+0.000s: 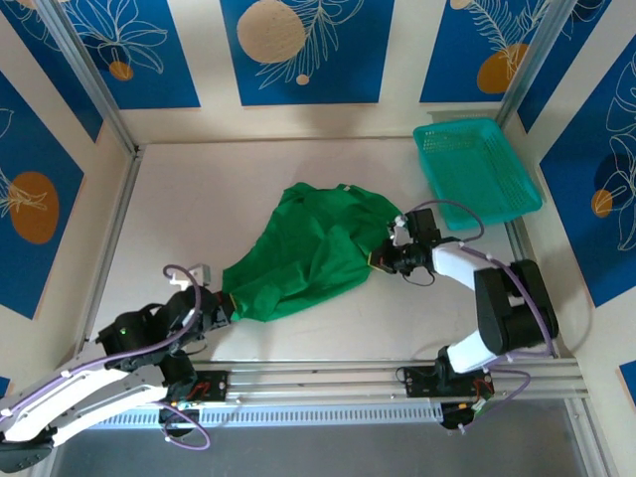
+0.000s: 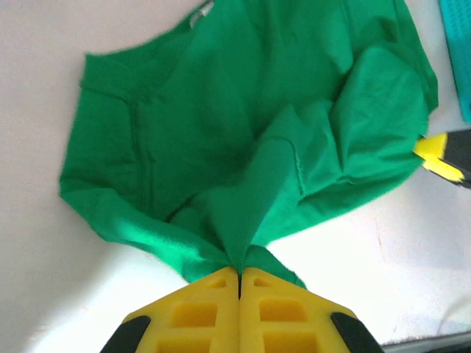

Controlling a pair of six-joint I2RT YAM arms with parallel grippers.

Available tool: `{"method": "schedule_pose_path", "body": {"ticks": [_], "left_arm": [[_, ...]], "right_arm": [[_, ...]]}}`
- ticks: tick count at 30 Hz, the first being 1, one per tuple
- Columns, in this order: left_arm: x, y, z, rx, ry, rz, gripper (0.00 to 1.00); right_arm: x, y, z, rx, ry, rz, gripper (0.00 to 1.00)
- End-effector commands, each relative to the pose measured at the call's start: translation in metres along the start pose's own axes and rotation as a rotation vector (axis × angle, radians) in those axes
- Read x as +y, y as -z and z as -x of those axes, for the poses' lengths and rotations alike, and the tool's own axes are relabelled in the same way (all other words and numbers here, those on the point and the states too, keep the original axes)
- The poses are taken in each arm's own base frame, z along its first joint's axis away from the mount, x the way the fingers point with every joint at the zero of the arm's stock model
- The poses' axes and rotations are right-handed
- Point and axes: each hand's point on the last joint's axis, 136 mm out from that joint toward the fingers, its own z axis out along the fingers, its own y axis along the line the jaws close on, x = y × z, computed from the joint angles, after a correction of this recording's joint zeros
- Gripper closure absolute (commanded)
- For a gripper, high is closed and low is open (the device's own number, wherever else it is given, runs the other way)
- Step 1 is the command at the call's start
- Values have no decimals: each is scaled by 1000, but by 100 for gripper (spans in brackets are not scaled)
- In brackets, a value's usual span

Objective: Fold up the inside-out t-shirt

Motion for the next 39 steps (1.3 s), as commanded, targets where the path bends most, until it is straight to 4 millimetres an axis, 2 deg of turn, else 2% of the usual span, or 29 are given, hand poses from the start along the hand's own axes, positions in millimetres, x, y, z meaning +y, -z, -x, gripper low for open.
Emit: {"method": "schedule_pose_path", "body": {"ticks": [1,2,4,6,8,10,12,13,14,16,18,20,22,25,28,30,32,34,36,39], "left_arm": [[-5,42,59,-201,-75,46,100],[-12,55,77,-252,-103,52,100],[-32,84,115,-346,-149,69,100],[-53,105,144,-410,-177,70,100],[-77,124,170,-472,-206,54,100],[-99,152,200,-550,-240,55,100],[-118,180,229,-628,-277,61,100],[-129,192,242,-669,-303,58,100],[-140,198,251,-700,-324,54,100],[-161,203,270,-767,-369,63,100],[-181,198,287,-822,-407,94,100],[-193,182,306,-845,-441,155,100],[-187,149,328,-791,-408,181,100],[-163,95,359,-648,-277,120,100],[-152,64,391,-620,-241,73,100],[-151,54,408,-616,-237,49,100],[-155,53,421,-625,-245,30,100],[-157,65,434,-679,-288,57,100],[-156,81,442,-746,-331,100,100],[-156,112,443,-823,-391,146,100]], "right_arm": [[4,49,12,-112,-41,-135,100],[0,67,15,-157,-64,-201,100],[-6,114,19,-287,-112,-342,100],[-1,162,20,-415,-150,-420,100],[13,213,19,-544,-174,-458,100],[33,266,18,-662,-172,-471,100],[56,306,21,-746,-152,-454,100],[70,321,27,-777,-130,-433,100],[83,328,34,-787,-107,-409,100],[120,324,57,-767,-14,-300,100],[154,303,84,-709,67,-187,100],[178,277,113,-658,135,-114,100],[194,249,142,-595,182,-85,100],[194,223,183,-564,172,-105,100],[203,208,220,-549,173,-33,100],[215,208,242,-554,204,19,100],[229,215,259,-560,232,71,100],[241,228,271,-578,242,126,100],[253,246,274,-605,246,163,100],[260,274,264,-651,257,150,100]]}}
